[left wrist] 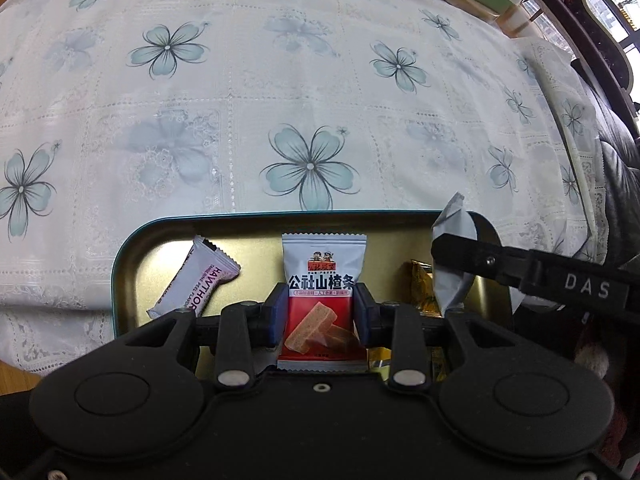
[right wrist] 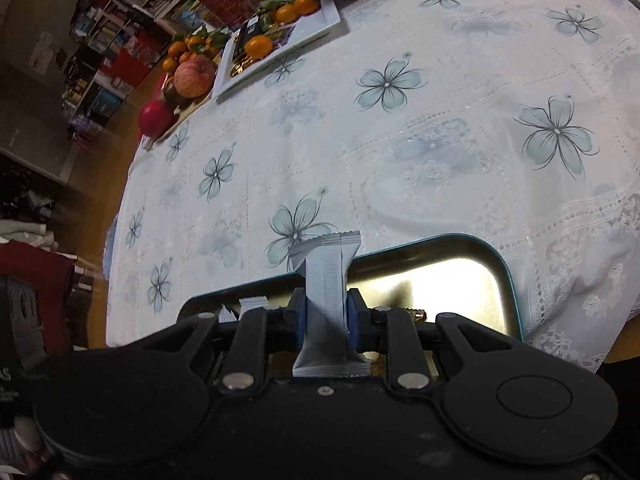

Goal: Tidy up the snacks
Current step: 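Open both tools to release the packs into the gold tray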

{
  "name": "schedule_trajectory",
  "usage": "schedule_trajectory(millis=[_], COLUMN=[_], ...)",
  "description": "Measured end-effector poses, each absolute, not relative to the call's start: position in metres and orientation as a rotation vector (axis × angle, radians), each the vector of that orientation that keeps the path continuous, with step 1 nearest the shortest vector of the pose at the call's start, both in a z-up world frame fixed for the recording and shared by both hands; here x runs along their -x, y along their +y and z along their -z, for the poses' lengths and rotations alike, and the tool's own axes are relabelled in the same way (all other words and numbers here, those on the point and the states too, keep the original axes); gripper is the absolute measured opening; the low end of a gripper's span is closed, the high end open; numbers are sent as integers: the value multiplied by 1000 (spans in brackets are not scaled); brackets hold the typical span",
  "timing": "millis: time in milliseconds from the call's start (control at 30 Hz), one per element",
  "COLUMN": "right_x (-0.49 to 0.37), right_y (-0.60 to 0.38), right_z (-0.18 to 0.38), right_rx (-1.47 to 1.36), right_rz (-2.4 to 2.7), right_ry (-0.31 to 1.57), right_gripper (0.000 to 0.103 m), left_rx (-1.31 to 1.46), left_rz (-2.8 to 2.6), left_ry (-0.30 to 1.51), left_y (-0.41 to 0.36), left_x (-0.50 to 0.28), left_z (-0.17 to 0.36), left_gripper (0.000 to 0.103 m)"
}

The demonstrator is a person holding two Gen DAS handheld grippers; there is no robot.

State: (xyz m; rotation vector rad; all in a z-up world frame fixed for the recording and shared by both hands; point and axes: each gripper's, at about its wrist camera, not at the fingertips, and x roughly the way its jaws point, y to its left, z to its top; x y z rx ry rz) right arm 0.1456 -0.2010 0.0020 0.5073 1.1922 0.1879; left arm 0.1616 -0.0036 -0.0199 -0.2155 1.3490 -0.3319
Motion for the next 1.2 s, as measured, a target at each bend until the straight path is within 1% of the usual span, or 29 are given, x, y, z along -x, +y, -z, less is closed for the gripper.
schedule_trajectory(millis=[200,433,800,1000,1200], right_x=[-151,-158,-163,-162,-158], right_y=[-193,-197,-189,-187,-182], right_z=[7,5,6,6,4], right_rx=[-495,-520,-490,-477,-434], right_rz=[-166,-165,-159,-153,-136], right_ry=[1250,1246,1249,1250,1225], right_gripper=[23,23,23,24,25], left_rx=[206,145,127,143,102], left_rz=[286,247,265,259,229], left_ry=[1382,1380,1333,1347,1287], left_y=[0,-8,-13,-11,-11], left_x=[-166,-171,-170,-171,-164], left_z=[28,32,23,24,14], left_gripper=[42,43,46,46,46])
